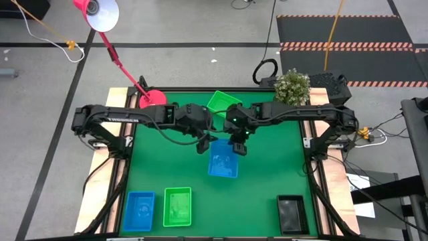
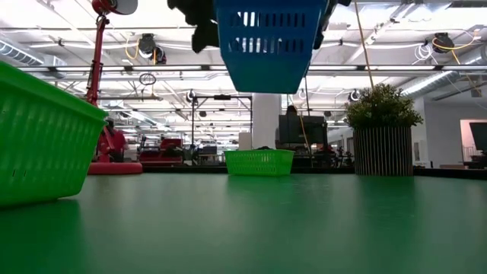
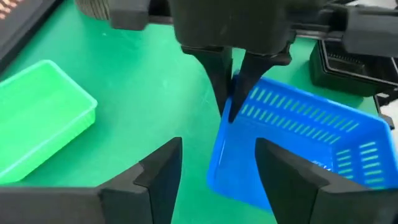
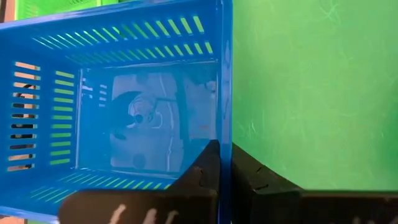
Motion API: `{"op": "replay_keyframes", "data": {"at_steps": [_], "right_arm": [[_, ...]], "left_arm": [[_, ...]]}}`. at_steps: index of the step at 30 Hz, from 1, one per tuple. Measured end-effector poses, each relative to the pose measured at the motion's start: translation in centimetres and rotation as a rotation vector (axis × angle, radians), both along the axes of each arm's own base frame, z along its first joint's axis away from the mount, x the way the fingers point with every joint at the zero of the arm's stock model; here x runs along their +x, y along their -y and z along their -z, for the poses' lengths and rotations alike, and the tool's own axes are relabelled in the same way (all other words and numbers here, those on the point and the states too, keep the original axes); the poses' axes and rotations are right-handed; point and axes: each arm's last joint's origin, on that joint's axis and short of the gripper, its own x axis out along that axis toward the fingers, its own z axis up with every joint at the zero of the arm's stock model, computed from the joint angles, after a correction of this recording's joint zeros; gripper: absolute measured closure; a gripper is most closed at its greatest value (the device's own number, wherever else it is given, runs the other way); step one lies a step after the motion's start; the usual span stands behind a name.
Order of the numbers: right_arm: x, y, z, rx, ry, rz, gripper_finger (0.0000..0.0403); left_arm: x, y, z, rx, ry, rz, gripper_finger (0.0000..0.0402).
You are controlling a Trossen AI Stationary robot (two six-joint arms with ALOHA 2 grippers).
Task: Stack baskets by color
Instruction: Stack the top blue bin on top of the bottom blue bin
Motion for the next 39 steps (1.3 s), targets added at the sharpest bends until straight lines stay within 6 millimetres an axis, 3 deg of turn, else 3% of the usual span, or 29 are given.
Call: {"op": "replay_keyframes", "data": {"at_steps": [8, 14, 21, 28, 31, 35, 39], "right_arm": [[0.0, 0.0, 0.0, 0.001, -0.004, 0.001, 0.0401], [0.0, 0.0, 0.0, 0.0, -0.004, -0.001, 0.04], [-0.1, 0.0, 0.1, -0.002, -0.013, 0.001, 0.04], [0.2, 0.0, 0.0, -0.006, 0.012, 0.001, 0.0399], [0.2, 0.0, 0.0, -0.006, 0.025, -0.003, 0.0396], [0.3, 0.1, -0.4, -0.002, 0.057, 0.002, 0.0359], [-0.2, 0.0, -2.4, 0.011, 0.165, 0.018, 0.0296]], "left_arm": [[1.7, 0.1, 2.5, -0.023, -0.066, 0.044, 0.0197], [2.4, 0.0, 3.8, -0.017, -0.099, 0.059, 0.0221], [2.8, 0.0, 4.5, 0.022, -0.125, 0.093, 0.0282], [2.7, 0.0, 4.5, 0.048, -0.124, 0.122, 0.0386], [2.7, 0.0, 4.5, 0.036, -0.127, 0.116, 0.0386], [2.3, 0.2, 4.3, 0.032, -0.144, 0.118, 0.0388], [1.0, 0.5, 3.6, 0.002, -0.187, 0.114, 0.0393]]}}
